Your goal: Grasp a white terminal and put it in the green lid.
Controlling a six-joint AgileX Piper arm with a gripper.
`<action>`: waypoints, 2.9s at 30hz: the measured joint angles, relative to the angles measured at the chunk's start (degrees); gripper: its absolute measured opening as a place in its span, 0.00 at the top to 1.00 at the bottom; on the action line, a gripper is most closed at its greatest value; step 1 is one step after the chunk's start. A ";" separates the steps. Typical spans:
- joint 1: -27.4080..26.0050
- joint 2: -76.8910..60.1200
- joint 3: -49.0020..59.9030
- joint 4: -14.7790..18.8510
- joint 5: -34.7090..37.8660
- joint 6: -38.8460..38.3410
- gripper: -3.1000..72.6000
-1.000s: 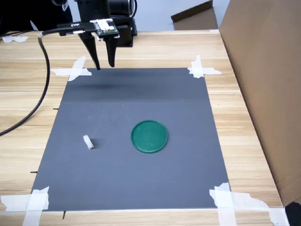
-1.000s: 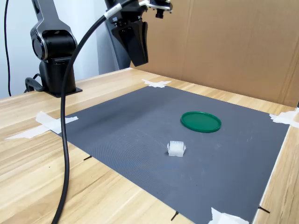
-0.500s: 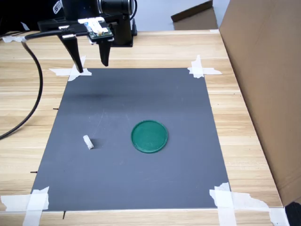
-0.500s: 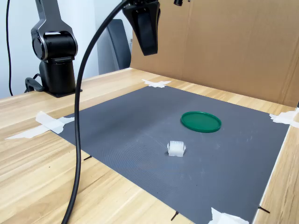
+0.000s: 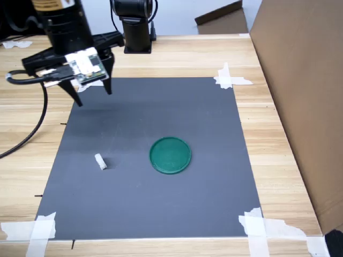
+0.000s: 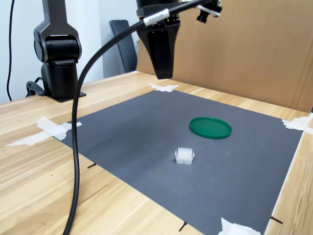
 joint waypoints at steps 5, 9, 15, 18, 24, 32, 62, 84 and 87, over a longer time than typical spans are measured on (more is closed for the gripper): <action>-2.07 2.36 -2.85 -0.44 2.03 -2.61 0.23; -2.60 7.96 -8.41 -2.53 2.70 -5.37 0.23; -2.60 10.17 -11.12 -3.04 3.74 -6.22 0.23; -2.08 11.37 -11.17 -3.27 4.03 -5.84 0.23; -0.22 11.95 -11.17 -3.22 3.66 -2.50 0.23; 0.02 14.95 -11.49 -4.15 1.62 -1.61 0.23; 4.74 25.50 -11.53 -8.48 -2.44 4.24 0.24; 4.74 27.10 -11.53 -10.29 -1.93 7.83 0.84; 4.74 27.10 -11.53 -10.29 -1.09 7.83 0.85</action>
